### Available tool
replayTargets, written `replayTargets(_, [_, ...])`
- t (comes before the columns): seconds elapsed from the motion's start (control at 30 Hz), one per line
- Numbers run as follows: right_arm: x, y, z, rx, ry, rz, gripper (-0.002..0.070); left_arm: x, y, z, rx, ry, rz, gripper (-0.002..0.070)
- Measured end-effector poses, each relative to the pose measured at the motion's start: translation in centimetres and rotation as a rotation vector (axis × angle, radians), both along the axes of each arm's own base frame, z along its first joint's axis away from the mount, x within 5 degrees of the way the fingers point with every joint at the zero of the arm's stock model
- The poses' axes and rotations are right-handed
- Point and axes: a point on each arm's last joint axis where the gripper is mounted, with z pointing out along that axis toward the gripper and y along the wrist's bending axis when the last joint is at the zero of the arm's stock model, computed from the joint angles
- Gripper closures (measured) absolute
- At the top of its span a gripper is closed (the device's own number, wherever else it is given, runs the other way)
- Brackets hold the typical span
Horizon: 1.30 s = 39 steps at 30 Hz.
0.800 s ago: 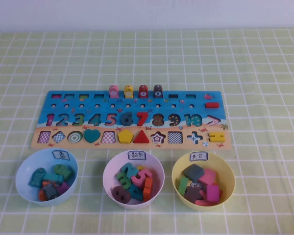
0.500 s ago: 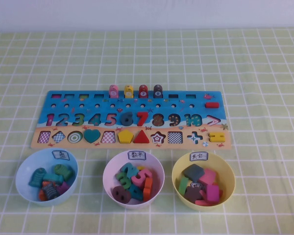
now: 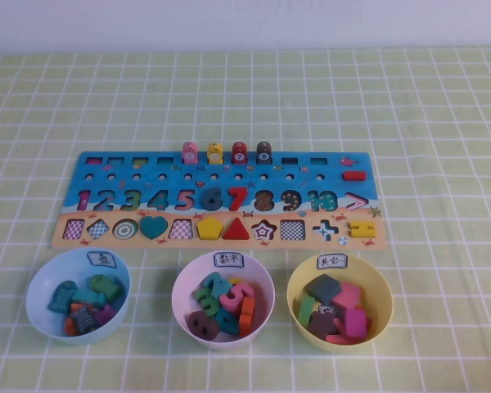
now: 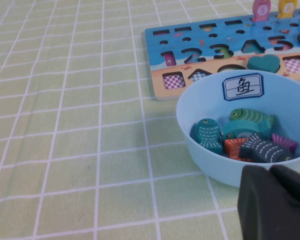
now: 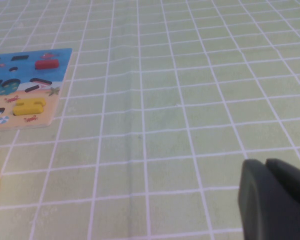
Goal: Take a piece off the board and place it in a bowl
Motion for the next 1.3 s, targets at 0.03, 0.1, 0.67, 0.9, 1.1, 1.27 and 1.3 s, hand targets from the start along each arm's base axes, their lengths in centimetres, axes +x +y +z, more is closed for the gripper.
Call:
replayTargets(0.03, [0.0, 0.0, 0.0, 0.0, 0.0, 0.0, 0.0694, 0.0, 0.0, 0.0, 0.0, 0.0, 0.0, 0.068])
replayTargets(0.1, [0.0, 0.0, 0.0, 0.0, 0.0, 0.0, 0.0694, 0.0, 0.0, 0.0, 0.0, 0.0, 0.0, 0.068])
replayTargets(0.67, [0.0, 0.0, 0.0, 0.0, 0.0, 0.0, 0.0694, 0.02, 0.2, 0.0, 0.061, -0.006, 0.004, 0.068])
replayTargets(0.9, [0.0, 0.0, 0.0, 0.0, 0.0, 0.0, 0.0694, 0.03, 0.3, 0.0, 0.091, -0.008, 0.007, 0.068])
replayTargets(1.1, [0.0, 0.0, 0.0, 0.0, 0.0, 0.0, 0.0694, 0.05, 0.57, 0.03, 0.174, -0.016, 0.013, 0.068])
replayTargets(1.27, [0.0, 0.0, 0.0, 0.0, 0.0, 0.0, 0.0694, 0.05, 0.61, 0.02, 0.183, -0.015, 0.013, 0.068])
replayTargets(1.3, [0.0, 0.0, 0.0, 0.0, 0.0, 0.0, 0.0694, 0.05, 0.61, 0.02, 0.183, -0.015, 0.013, 0.068])
